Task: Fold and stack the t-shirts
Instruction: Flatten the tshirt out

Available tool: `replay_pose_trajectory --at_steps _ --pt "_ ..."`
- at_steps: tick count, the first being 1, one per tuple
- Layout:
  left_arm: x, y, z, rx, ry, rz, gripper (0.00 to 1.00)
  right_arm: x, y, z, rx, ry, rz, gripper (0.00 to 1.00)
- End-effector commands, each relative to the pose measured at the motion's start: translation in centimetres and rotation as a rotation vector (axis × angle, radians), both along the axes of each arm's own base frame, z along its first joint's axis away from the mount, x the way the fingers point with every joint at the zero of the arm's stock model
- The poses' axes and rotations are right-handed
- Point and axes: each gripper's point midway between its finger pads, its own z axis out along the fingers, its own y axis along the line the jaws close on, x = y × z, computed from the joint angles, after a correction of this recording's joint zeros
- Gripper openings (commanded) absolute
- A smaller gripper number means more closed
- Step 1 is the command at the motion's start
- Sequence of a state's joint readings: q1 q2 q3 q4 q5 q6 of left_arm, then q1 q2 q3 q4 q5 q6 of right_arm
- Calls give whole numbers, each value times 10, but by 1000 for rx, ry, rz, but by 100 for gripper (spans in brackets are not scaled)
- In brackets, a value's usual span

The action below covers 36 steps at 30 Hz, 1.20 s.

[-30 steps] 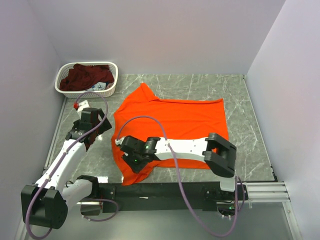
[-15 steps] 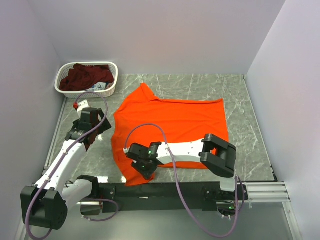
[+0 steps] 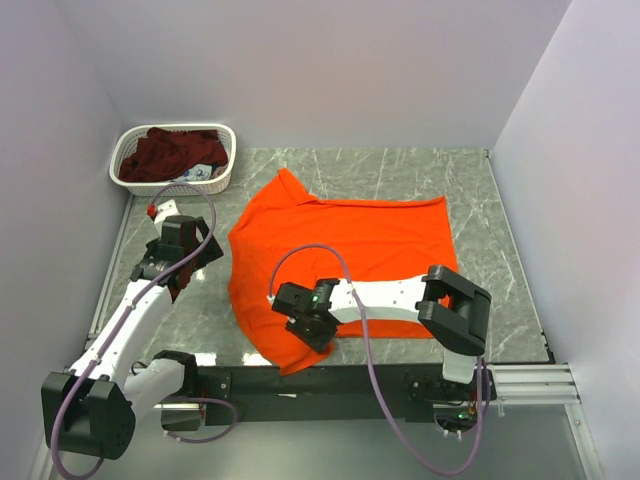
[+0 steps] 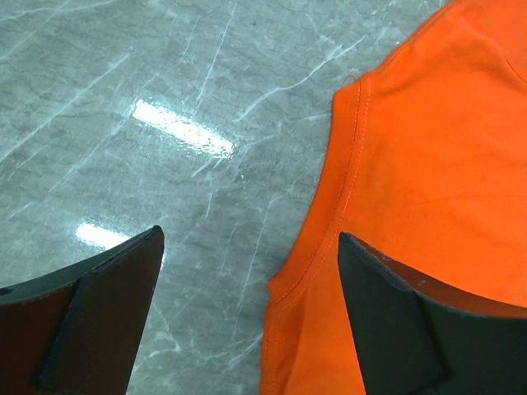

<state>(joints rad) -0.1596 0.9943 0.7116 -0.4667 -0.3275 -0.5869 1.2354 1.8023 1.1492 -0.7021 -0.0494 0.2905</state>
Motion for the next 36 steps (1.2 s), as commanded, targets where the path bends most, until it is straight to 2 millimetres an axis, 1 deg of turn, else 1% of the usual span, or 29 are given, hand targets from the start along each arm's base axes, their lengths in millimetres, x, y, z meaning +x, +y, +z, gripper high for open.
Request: replay_pose_trajectory --at_steps 1,3,4,7,9,10,12,13,16,25,28,31,34,36 --pt "8 -3 9 -1 -42 -18 92 8 0 34 40 -45 3 34" --pt "8 -3 8 0 -39 -18 92 -3 17 49 101 -49 25 35" --pt "9 -2 8 2 -35 -16 92 -6 30 64 151 -62 37 37" --pt "9 -1 7 7 -30 -7 92 -27 56 80 211 -83 67 38" --pt "9 0 7 11 -29 -2 92 -35 69 80 236 -82 77 38" --pt "9 1 7 11 -30 0 92 -40 75 75 230 -77 86 38" --pt "8 2 6 16 -26 6 92 -41 83 70 231 -70 66 38" --pt "8 2 7 16 -30 8 92 -42 87 64 221 -65 59 38" --pt "7 3 5 18 -23 10 93 -38 96 60 214 -84 17 38" --pt "7 4 5 20 -18 16 92 -33 96 51 141 -147 -18 46" --pt "7 4 4 23 -14 18 92 -33 95 43 112 -148 -22 46" --pt "7 4 3 25 -12 19 93 -38 96 37 103 -132 -11 46" --pt "7 4 3 24 -9 18 93 -41 96 35 92 -120 8 46" --pt "7 4 3 25 -9 19 92 -43 96 33 86 -113 22 43"
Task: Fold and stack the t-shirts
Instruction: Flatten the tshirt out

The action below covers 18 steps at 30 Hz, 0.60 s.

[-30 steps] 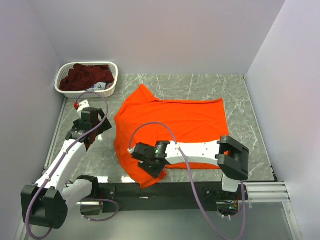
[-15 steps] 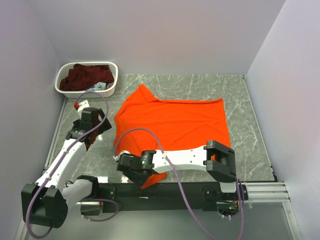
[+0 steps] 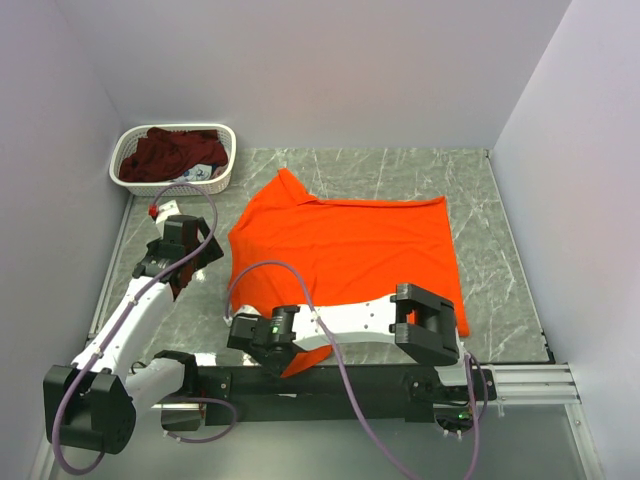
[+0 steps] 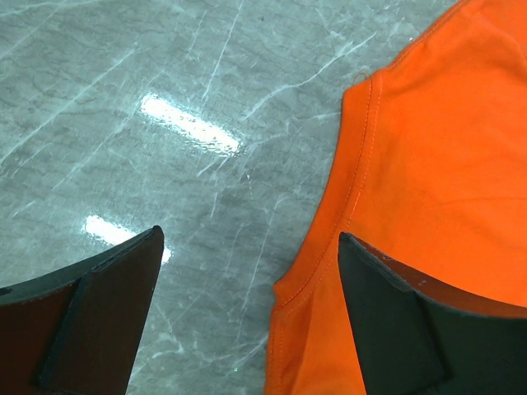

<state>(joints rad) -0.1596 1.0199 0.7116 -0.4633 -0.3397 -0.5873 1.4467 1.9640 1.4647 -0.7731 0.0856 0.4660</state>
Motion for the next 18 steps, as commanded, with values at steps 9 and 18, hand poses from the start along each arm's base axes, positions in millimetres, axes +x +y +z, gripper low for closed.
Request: replay_pose_trajectory --at_steps 9,18 --pt "7 2 9 14 -29 8 92 -24 13 31 60 88 145 19" --pt "7 1 5 15 -15 0 92 -47 24 39 78 207 260 17"
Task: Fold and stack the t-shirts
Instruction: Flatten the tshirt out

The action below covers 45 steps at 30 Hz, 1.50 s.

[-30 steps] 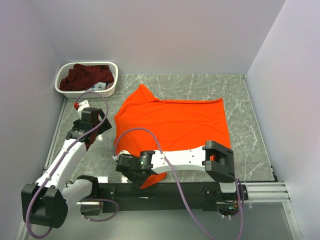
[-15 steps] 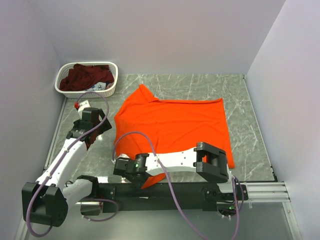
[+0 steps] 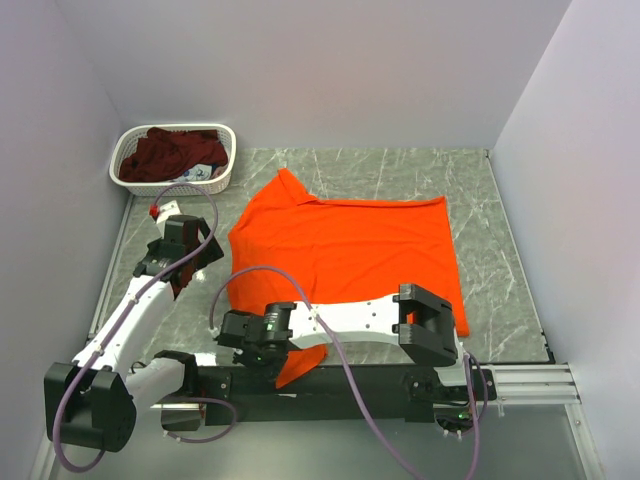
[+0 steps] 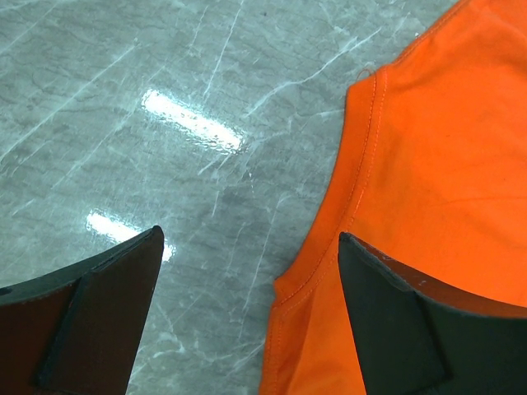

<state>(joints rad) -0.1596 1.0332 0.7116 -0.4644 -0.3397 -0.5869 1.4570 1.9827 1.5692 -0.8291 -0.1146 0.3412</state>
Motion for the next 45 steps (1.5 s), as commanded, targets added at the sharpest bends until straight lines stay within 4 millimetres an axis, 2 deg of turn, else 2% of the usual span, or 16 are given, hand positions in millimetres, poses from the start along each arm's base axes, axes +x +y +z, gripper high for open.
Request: replay_pose_trajectory --at_steps 1,6,7,9,10,11,13,21,31,35,38,41,42,44,45 --pt "7 1 8 13 -28 0 93 -19 7 17 38 82 91 19" --pt "8 -1 9 7 -28 -7 92 -28 8 29 111 131 124 32" --pt "8 -1 9 5 -30 -11 92 -25 8 37 135 127 106 34" --pt "7 -2 8 2 -29 -15 92 -7 -1 35 132 101 35 38" --pt "8 -2 8 2 -30 -15 93 -1 -5 32 123 100 -12 38" --pt "8 -2 8 2 -30 -15 93 13 -10 29 116 73 -61 38" --pt "8 -2 8 1 -28 -16 93 21 -23 20 90 52 -119 38" --pt "8 -2 9 3 -30 -16 93 42 -39 -14 25 -18 -209 37" --pt "8 -5 8 -3 -26 -28 93 40 -52 -48 -61 1 -215 36" --pt "9 -6 8 -11 -32 -38 93 34 -61 -47 -84 26 -192 36" --pt "10 -12 7 -32 -33 -58 93 40 -65 -29 -52 8 -197 36" --pt "12 -24 6 -84 -30 -99 93 72 -76 -8 -6 -34 -278 37" --pt "12 -28 3 -107 -20 -104 93 95 -90 -2 0 -52 -347 38" --pt "11 -41 -1 -150 3 -139 90 125 -110 4 0 -88 -449 38" --pt "12 -46 -4 -167 17 -138 88 152 -130 12 21 -102 -553 39"
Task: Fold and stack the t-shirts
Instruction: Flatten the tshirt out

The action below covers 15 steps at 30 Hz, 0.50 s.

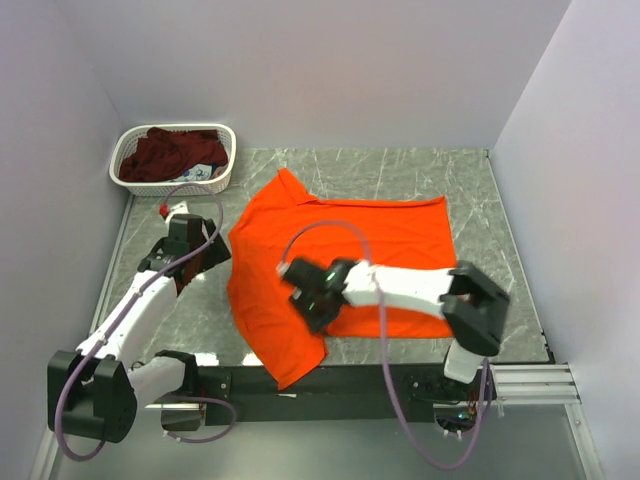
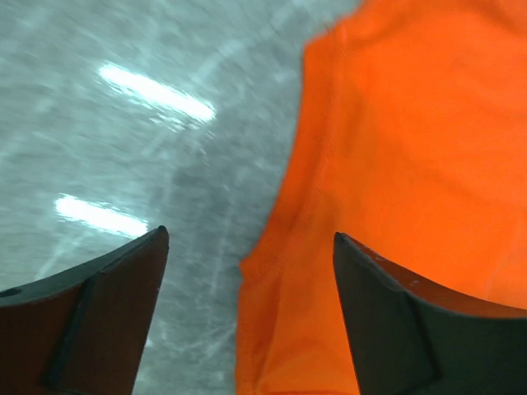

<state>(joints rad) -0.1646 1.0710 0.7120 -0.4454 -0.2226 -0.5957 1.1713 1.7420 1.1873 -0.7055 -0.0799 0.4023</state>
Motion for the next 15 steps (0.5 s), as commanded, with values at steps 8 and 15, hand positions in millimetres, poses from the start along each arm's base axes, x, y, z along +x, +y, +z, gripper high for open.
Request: replay_pose_trajectory --at_steps 8,15 --pt "40 -59 9 -110 15 -99 77 195 -166 72 180 -254 -818 42" --pt "107 -78 4 -110 39 -82 68 274 -252 83 285 -328 -1132 41"
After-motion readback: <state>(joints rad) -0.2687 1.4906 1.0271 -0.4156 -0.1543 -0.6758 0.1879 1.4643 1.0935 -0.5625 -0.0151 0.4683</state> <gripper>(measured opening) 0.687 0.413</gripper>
